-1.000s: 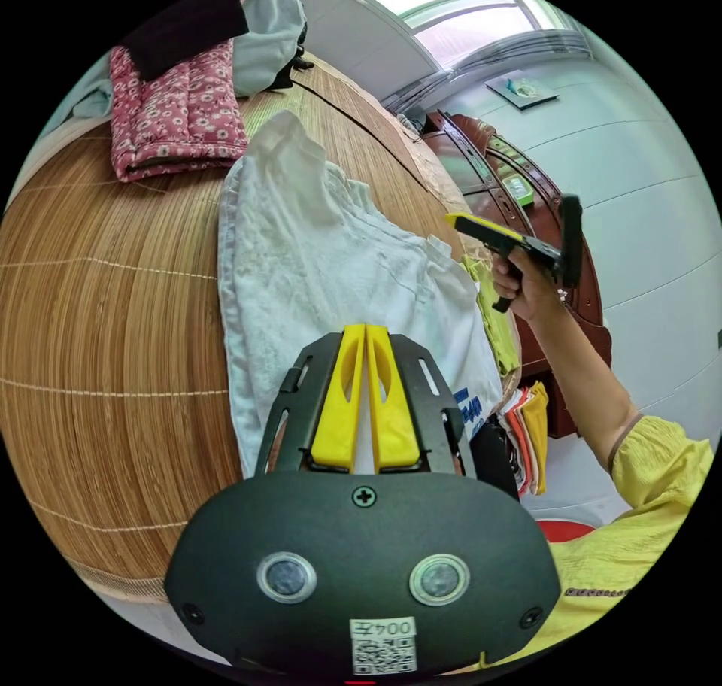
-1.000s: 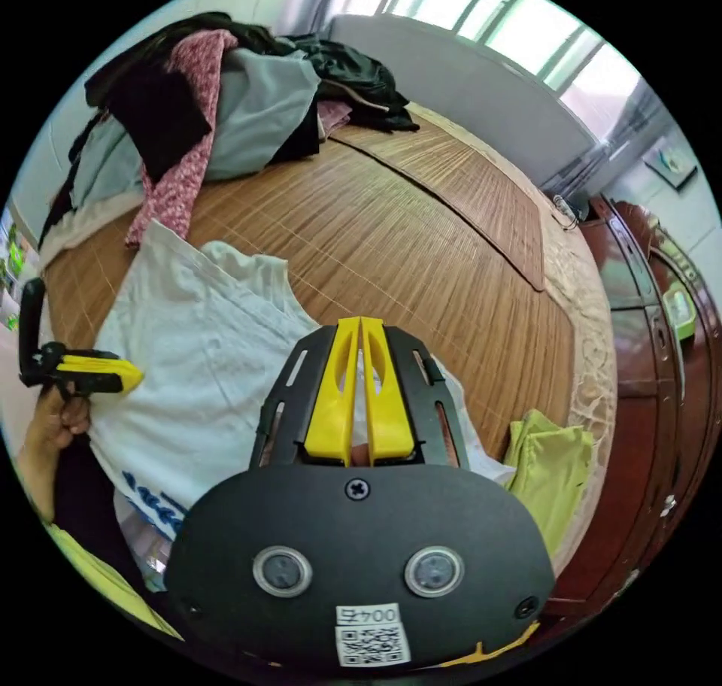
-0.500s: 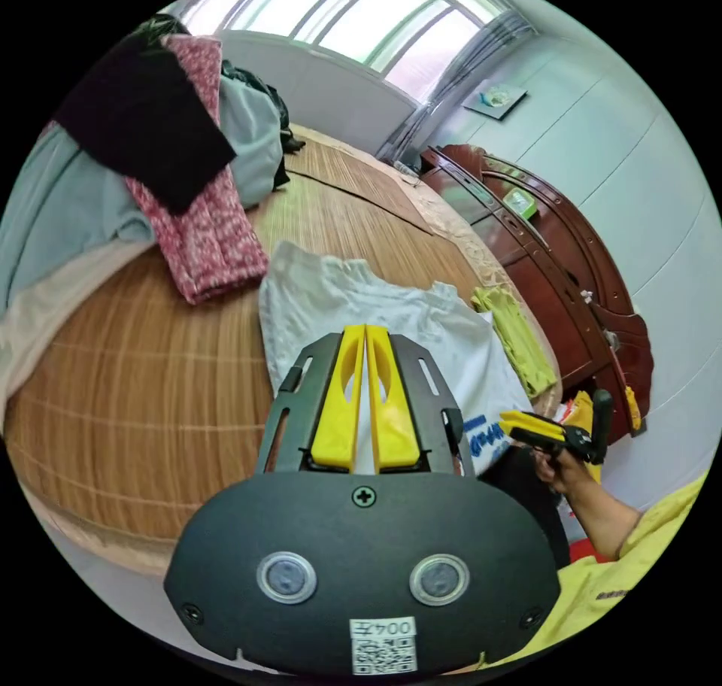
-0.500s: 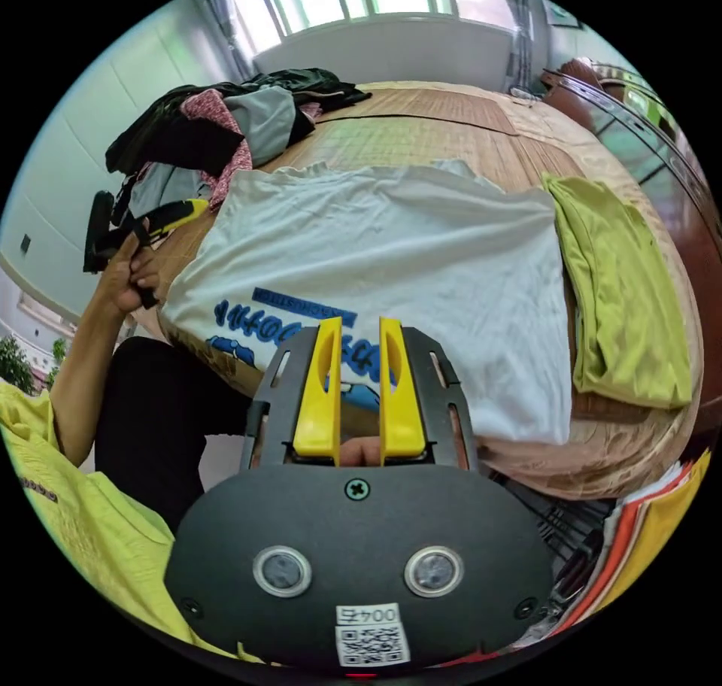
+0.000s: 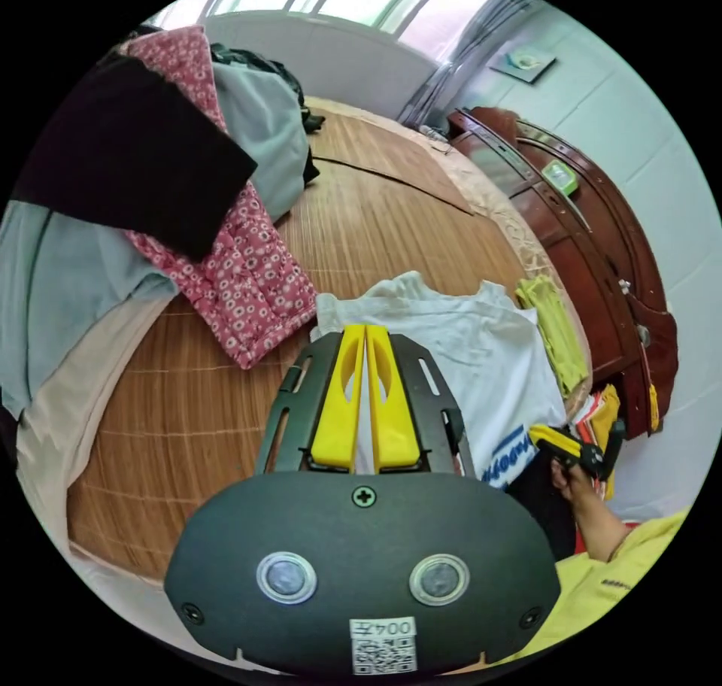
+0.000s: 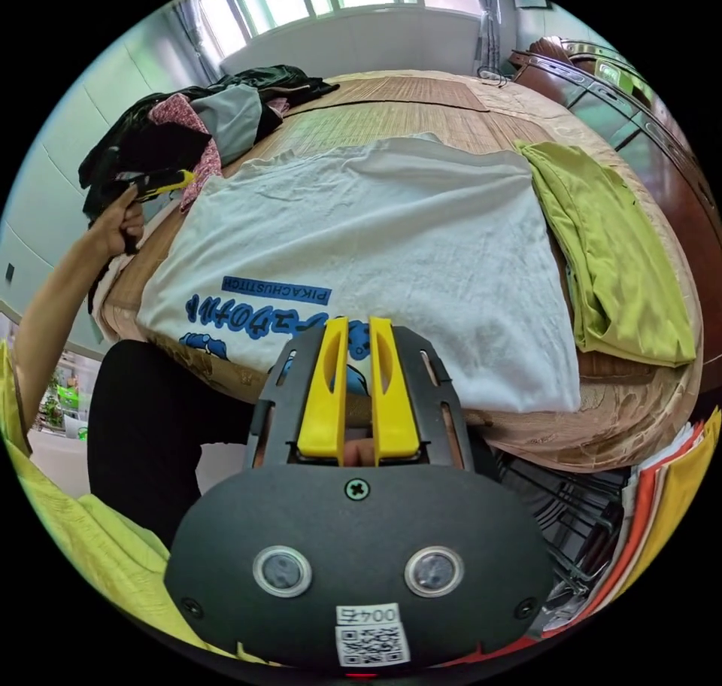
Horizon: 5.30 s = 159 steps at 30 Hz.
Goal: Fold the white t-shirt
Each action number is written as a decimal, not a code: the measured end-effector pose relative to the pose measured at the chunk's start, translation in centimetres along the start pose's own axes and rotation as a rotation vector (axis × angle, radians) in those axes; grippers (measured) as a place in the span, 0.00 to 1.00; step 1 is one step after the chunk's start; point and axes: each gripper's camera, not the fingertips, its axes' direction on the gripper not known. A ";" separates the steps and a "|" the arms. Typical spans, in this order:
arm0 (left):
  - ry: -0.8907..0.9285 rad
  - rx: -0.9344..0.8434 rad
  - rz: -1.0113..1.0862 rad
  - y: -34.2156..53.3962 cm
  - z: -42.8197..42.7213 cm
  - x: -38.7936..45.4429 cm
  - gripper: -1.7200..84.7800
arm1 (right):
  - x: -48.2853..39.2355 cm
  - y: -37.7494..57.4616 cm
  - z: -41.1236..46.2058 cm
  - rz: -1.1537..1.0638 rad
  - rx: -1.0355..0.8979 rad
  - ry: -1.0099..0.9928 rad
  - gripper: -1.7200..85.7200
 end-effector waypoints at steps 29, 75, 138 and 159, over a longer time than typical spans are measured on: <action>-0.045 -0.218 -0.100 8.9 -3.3 3.1 0.06 | 4.7 7.7 -12.2 -0.006 0.134 -0.265 0.15; 0.248 0.112 -0.226 33.2 -18.7 -2.4 0.12 | 17.9 12.6 -30.8 0.310 0.498 -0.251 0.14; -0.113 -0.185 0.292 4.9 30.8 29.8 0.11 | 11.4 -1.9 -17.5 -0.136 0.126 -0.286 0.12; -0.254 -0.191 0.246 -2.0 47.0 30.1 0.07 | 10.6 -1.4 -12.4 -0.175 0.101 -0.277 0.11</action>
